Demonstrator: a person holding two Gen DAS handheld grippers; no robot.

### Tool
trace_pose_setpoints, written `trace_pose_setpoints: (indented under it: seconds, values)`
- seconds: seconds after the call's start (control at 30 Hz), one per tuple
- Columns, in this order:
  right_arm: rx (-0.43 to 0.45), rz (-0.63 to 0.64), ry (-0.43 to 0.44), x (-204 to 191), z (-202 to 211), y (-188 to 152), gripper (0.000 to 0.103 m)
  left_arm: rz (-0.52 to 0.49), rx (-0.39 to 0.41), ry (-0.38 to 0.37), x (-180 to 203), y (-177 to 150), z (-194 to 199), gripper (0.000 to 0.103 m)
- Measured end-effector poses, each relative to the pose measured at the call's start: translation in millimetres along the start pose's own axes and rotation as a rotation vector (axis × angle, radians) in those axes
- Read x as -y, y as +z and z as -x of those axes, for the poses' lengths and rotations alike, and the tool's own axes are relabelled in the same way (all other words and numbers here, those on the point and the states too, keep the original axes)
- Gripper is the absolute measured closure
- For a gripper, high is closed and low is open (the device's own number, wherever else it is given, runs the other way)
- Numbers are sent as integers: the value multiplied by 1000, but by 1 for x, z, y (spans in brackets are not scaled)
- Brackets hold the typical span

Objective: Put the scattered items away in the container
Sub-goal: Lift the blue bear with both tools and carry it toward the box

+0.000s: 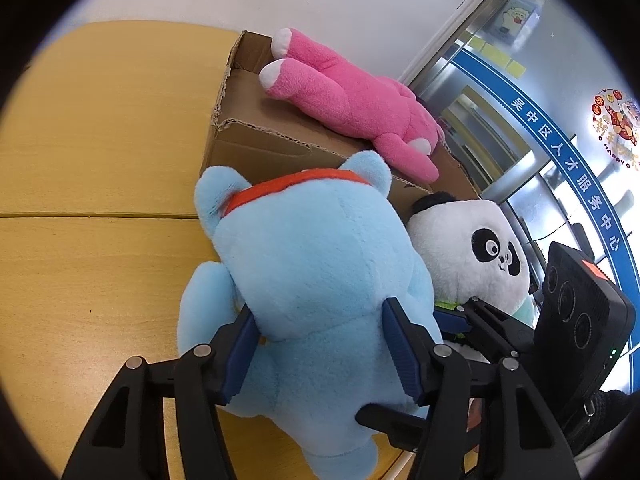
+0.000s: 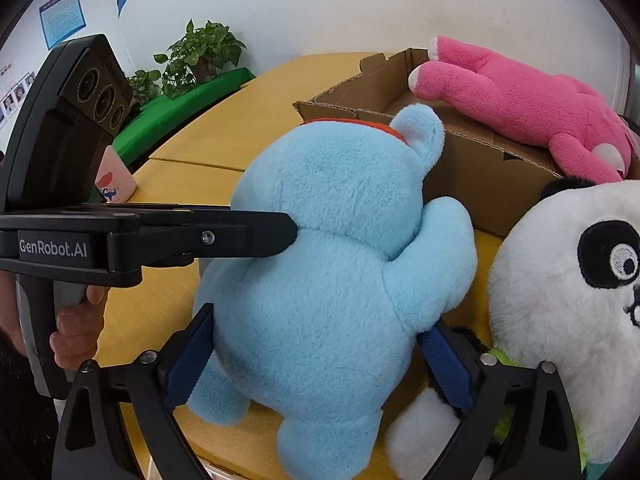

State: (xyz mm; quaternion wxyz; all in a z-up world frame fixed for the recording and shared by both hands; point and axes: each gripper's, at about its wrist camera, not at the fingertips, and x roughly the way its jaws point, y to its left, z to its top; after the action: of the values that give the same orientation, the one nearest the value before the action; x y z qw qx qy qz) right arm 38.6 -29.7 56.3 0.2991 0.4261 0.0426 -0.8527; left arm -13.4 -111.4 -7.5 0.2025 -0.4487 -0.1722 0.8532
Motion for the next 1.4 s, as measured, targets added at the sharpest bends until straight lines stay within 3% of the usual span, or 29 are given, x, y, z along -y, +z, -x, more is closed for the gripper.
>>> trace_pose_setpoints:
  seconds: [0.2,0.57,0.73,0.8,0.9,0.97,1.0,1.1,1.4]
  values:
    - [24,-11,4,-1,9,-6,14,-19,6,4,8,-1,3,48]
    - [20,-27,4,2,9,-4,14,-8,-2,-2,3,0,-3,48]
    - [21,-32,7,5,9,-5,14,12,-2,-18,-3,2,-6,38]
    - [23,-29,6,4,9,-5,14,35,-10,-20,-9,4,-8,28]
    - [23,-26,4,3,8,-5,14,36,-21,-22,-10,5,-12,27]
    - [22,-24,7,2,8,-5,14,9,-28,-14,-4,5,-12,29]
    - [23,-23,8,2,9,-6,14,-6,-30,-14,0,4,-11,35]
    - [33,-33,20,3,13,-9,18,-16,-31,-21,7,2,-8,43]
    - [80,-42,39,2,33,-9,24,-53,-12,31,32,6,8,48]
